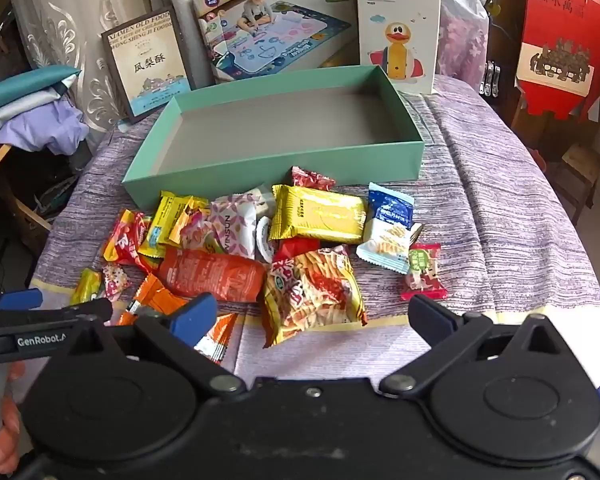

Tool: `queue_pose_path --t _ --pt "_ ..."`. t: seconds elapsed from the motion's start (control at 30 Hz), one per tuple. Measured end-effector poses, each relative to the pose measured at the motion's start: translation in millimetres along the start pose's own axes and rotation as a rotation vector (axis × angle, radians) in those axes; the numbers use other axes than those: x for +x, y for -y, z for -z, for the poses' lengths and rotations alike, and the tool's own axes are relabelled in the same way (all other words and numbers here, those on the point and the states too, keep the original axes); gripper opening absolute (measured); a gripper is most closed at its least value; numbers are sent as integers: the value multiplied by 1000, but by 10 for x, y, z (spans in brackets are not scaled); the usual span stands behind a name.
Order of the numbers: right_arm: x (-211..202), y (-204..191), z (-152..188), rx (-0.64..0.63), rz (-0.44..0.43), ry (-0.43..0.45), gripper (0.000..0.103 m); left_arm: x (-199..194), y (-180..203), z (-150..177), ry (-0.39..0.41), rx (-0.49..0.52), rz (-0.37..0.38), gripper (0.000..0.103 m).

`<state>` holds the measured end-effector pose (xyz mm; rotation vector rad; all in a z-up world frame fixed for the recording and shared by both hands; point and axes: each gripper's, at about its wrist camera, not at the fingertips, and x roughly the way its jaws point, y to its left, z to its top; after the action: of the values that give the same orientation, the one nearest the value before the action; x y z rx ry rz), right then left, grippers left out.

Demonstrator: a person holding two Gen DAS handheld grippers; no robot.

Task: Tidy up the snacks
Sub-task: 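Move both grippers toward the snack pile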

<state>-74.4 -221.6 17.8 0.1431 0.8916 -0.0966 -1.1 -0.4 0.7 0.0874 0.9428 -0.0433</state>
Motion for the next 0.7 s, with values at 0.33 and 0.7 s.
queue_pose_path --t 0.33,0.7 --pt "-49 -13 9 8 2 22 103 -59 -55 -47 -14 -22 34 103" --pt "-117 44 8 23 -1 28 103 -116 -43 -47 -13 -17 44 103"
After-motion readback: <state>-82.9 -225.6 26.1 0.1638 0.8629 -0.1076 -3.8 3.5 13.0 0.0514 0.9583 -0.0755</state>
